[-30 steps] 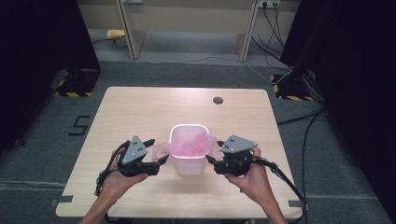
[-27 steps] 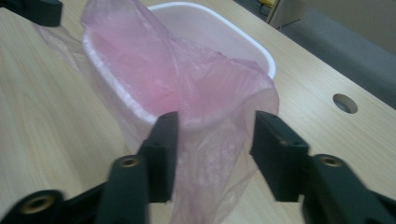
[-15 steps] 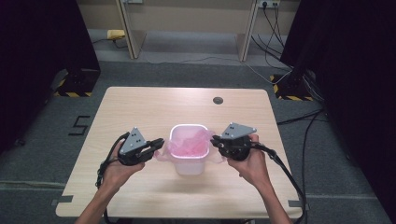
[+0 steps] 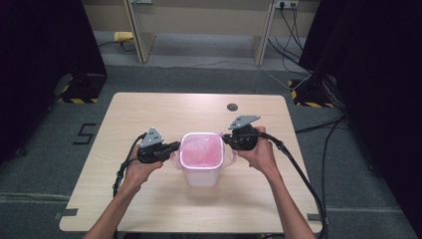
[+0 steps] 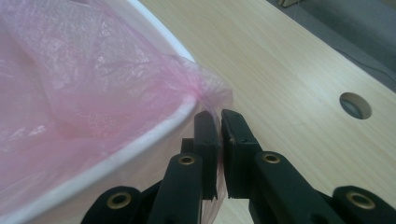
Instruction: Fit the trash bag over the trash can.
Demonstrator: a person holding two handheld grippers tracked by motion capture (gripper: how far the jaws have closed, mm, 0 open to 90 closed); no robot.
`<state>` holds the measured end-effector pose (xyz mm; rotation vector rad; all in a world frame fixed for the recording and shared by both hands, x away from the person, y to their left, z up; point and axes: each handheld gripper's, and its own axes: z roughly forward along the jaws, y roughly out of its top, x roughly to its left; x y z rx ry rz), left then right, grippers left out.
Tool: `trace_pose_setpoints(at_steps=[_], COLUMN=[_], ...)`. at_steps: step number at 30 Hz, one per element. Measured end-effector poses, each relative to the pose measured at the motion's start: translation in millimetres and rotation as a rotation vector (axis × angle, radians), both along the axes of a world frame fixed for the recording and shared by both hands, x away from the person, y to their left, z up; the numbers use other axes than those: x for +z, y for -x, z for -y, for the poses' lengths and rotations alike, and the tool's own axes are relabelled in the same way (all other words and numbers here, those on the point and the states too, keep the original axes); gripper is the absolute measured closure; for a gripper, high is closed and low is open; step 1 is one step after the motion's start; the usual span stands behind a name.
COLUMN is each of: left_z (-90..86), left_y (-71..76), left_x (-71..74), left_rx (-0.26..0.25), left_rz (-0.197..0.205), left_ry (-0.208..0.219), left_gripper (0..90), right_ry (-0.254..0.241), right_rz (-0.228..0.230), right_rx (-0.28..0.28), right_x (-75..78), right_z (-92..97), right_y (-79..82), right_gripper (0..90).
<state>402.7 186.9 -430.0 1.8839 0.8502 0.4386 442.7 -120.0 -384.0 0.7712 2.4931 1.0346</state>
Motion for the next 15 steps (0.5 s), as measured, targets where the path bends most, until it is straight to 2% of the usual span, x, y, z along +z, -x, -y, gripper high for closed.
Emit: trace_pose_setpoints(at_steps=[3, 6, 10, 13, 15], left_z=[3.0, 5.7, 6.4, 7.7, 9.2], left_y=[-3.2, -5.9, -7.6, -8.4, -7.7], left_x=[-3.4, -7.2, -12.2, -17.1, -25.4], left_rx=[0.001, 0.001, -0.003, -0.001, -0.002], left_rz=[-0.001, -0.004, -0.014, -0.023, -0.034], left_ry=[0.005, -0.007, 0.001, -0.02, -0.045], left_gripper=[89.4, 89.5, 89.6, 89.6, 89.6], right_ry=[-0.013, -0.007, 0.0, -0.016, 0.022], right_rz=[-0.019, -0.04, -0.075, -0.101, -0.111], right_rx=[0.024, 0.036, 0.049, 0.047, 0.041], right_x=[-6.6, -13.3, -23.3, -29.3, -35.1], right_z=[-1.9, -4.3, -4.9, -4.0, -3.5], right_y=[-5.0, -9.6, -12.9, -14.4, -15.0], right_gripper=[87.3, 87.7, 88.1, 88.2, 88.1])
